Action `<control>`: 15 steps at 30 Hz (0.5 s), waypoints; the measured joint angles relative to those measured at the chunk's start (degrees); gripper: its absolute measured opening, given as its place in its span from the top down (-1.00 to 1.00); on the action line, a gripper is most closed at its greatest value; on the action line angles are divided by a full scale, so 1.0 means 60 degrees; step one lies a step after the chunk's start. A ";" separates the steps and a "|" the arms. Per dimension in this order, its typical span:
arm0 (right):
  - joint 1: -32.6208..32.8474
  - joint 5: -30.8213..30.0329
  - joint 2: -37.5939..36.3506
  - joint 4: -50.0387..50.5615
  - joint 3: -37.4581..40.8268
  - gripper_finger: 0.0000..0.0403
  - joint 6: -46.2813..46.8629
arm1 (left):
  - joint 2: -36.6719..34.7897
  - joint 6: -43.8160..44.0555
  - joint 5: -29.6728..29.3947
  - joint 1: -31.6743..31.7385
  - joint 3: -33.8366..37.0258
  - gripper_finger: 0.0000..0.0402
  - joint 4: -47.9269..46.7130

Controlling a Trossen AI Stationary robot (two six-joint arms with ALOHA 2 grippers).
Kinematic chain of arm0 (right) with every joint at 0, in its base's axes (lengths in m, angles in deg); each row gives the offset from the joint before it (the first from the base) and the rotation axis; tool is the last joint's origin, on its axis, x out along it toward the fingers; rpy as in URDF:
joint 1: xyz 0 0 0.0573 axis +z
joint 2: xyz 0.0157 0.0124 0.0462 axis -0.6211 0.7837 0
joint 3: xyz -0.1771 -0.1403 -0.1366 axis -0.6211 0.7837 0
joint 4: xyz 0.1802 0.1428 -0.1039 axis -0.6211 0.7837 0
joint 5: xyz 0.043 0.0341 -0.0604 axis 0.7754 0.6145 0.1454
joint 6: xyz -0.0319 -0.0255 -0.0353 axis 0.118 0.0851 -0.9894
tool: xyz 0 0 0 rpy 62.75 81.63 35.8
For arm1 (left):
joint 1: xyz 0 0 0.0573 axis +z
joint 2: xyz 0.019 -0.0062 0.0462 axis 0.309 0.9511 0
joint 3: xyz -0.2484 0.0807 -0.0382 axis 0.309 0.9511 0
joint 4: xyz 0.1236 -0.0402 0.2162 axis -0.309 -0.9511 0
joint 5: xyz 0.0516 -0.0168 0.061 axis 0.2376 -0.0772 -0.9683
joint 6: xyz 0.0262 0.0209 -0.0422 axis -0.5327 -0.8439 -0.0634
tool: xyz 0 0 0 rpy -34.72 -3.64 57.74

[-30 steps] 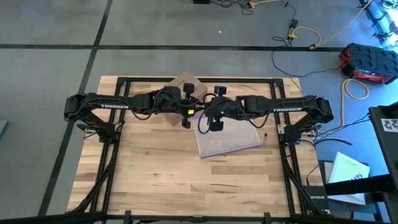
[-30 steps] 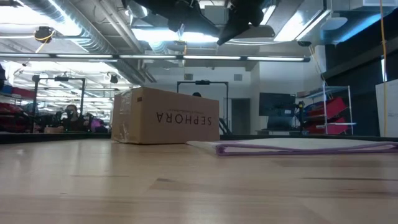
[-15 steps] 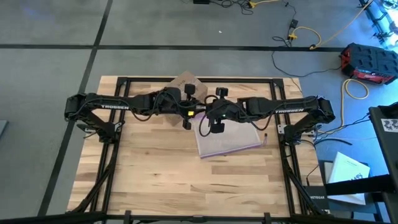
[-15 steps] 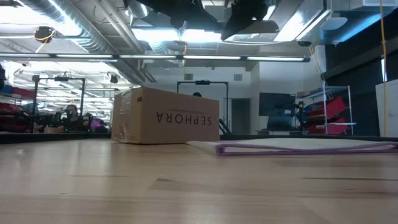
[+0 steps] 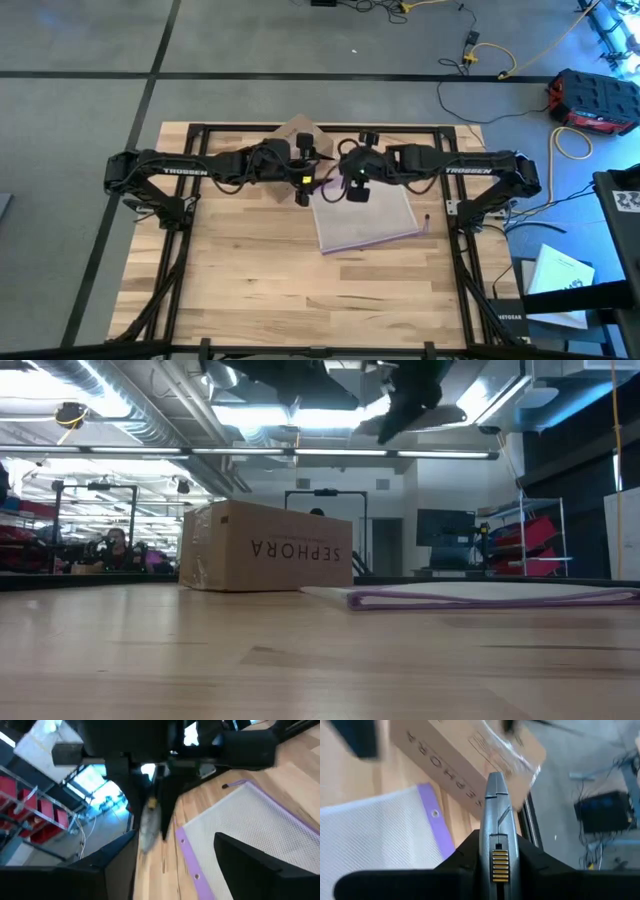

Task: Unpack boxes
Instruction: Open the cutter, then open the cardboard box using the cutter

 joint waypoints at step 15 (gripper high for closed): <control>-0.1722 0.1668 -0.2150 -0.2872 0.3744 0.75 0.1945 | -0.0127 0.1576 0.2387 0.2922 0.0819 -0.25 -0.1028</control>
